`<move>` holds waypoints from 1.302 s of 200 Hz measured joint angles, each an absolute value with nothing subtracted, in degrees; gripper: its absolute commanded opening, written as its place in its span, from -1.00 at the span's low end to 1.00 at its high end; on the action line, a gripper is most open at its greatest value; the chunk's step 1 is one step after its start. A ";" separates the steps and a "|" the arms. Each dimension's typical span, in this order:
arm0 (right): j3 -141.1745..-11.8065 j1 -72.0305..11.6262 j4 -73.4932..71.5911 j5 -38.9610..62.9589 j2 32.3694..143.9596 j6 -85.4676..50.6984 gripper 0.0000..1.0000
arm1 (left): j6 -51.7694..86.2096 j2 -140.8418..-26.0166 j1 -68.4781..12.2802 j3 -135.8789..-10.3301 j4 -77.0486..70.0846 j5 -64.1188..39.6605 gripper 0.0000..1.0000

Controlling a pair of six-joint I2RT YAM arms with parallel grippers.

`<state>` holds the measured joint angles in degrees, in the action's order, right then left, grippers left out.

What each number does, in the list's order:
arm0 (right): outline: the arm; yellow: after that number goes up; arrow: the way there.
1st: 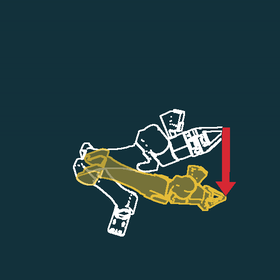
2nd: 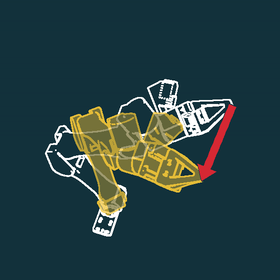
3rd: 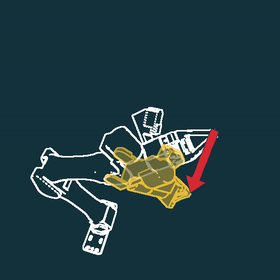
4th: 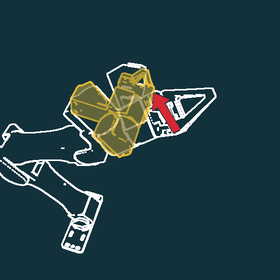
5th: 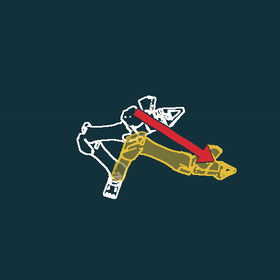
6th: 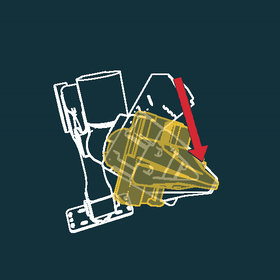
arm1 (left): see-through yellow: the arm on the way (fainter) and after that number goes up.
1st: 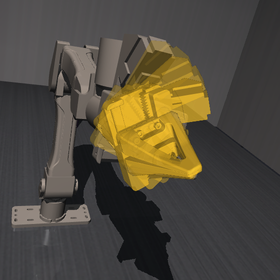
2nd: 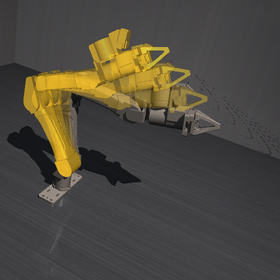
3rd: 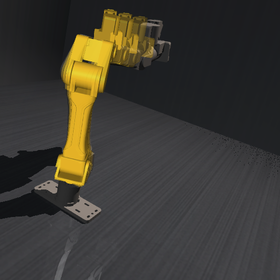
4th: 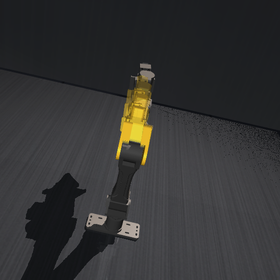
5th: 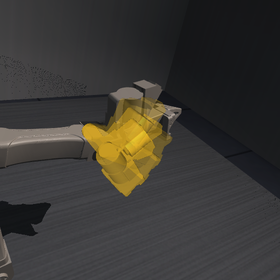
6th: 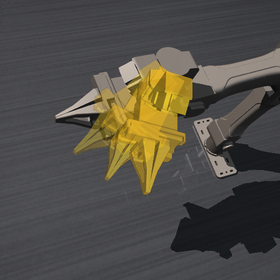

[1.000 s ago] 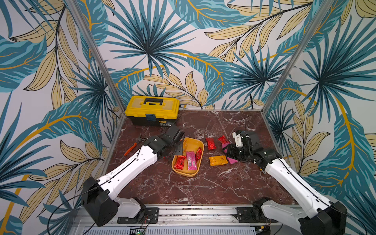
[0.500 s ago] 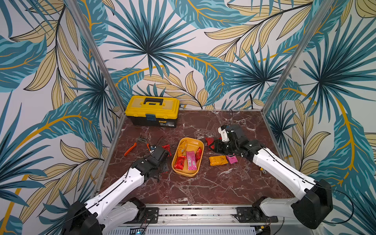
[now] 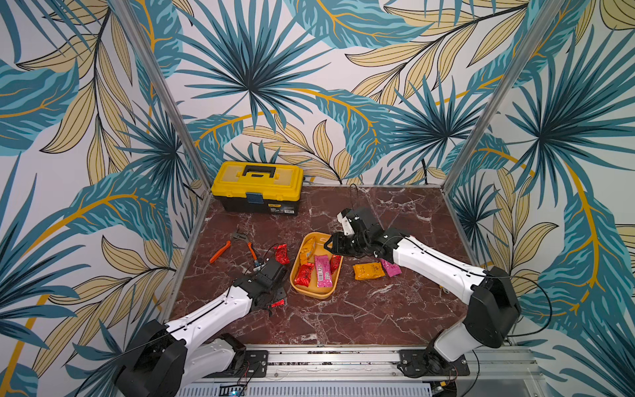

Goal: Take the tea bags out of the storage box
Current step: Place the tea bag at the center of the board, then pick up the tea bag from the storage box.

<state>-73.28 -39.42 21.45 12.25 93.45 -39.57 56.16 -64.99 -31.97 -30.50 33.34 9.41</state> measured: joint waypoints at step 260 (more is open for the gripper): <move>-90.28 -41.25 22.63 2.59 116.84 -46.74 -0.30 | 52.88 -53.87 -31.92 -39.59 43.55 11.57 0.67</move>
<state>-90.28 -41.25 22.63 2.59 116.84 -46.74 52.88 -53.87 -31.92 -39.59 43.55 11.57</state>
